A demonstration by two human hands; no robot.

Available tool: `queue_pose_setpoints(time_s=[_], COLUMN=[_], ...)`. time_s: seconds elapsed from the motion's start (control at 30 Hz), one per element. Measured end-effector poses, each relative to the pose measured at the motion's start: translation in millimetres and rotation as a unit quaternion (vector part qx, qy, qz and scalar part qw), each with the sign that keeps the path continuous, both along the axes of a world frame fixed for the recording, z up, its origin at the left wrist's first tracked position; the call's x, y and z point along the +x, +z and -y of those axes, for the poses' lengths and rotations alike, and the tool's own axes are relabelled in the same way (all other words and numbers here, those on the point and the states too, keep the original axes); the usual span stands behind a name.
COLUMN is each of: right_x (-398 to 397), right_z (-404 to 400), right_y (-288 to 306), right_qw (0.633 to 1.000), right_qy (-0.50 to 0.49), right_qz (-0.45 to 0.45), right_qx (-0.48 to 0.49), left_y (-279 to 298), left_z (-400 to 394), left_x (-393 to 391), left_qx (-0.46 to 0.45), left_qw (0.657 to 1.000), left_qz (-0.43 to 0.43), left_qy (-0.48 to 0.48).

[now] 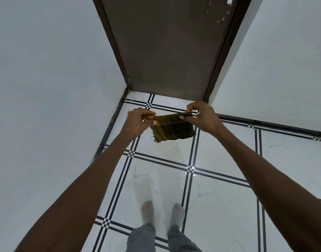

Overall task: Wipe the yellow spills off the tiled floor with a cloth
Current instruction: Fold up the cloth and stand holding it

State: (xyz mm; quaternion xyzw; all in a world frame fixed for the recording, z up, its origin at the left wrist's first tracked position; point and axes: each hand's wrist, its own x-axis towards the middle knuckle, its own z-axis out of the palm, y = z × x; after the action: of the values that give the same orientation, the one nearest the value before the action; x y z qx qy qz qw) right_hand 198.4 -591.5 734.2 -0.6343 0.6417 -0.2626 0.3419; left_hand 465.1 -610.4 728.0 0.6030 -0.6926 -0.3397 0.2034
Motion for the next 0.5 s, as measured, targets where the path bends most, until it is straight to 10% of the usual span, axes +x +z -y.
queue_pose_setpoints(time_s=[0.2, 0.37, 0.5], right_x=[0, -4, -2], right_z=[-9, -12, -16], right_y=[7, 14, 5], right_qw=[0.998, 0.958, 0.937], right_qy=[0.039, -0.052, -0.065], right_qz=[0.051, 0.264, 0.277], right_qx=[0.011, 0.099, 0.205], left_y=[13, 27, 17], left_z=[6, 7, -5], left_x=[-10, -6, -12], left_qx=[0.000, 0.129, 0.159], left_qw=[0.997, 0.972, 0.960], left_qz=[0.048, -0.197, -0.228], left_qy=[-0.060, 0.017, 0.037])
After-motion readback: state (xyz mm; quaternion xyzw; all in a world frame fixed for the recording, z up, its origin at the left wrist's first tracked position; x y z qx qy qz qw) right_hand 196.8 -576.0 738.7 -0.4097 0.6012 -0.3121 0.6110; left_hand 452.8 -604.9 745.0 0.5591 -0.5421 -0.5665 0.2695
